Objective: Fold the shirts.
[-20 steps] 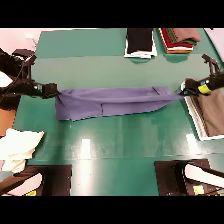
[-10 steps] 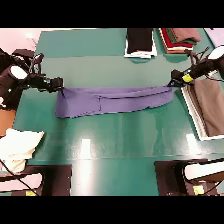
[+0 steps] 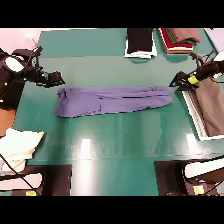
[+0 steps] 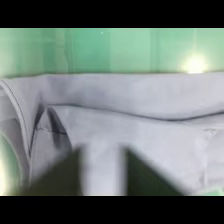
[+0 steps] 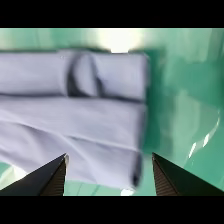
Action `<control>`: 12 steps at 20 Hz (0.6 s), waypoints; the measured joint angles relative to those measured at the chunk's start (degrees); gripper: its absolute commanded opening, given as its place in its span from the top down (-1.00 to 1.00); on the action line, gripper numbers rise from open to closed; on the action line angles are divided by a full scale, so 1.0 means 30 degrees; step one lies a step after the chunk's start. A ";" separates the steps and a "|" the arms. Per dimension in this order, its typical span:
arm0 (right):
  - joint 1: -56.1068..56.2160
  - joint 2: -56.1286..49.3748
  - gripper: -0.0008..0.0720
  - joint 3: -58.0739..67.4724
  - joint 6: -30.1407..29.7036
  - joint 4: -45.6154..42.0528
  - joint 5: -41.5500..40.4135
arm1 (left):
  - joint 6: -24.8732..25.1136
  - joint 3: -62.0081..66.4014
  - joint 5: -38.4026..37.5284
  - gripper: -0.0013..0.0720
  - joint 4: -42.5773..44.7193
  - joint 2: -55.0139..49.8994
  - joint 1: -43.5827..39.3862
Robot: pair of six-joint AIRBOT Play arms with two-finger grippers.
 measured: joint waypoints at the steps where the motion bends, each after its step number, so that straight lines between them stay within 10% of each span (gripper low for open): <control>1: -0.0299 -0.0044 -0.67 -0.0539 -0.0124 0.0124 -0.0029 | 0.0015 0.0073 -0.0240 0.81 -0.0066 0.0000 -0.0044; 8: -0.0262 -0.0962 -0.54 -0.3716 -0.1370 0.3104 -0.2200 | 0.0007 0.0197 -0.0801 0.82 -0.0408 -0.0044 -0.1304; 12: 0.0896 -0.1690 0.90 -0.3417 -0.2076 0.3512 -0.2980 | -0.0022 0.0197 -0.0022 0.90 -0.0510 -0.0066 -0.2812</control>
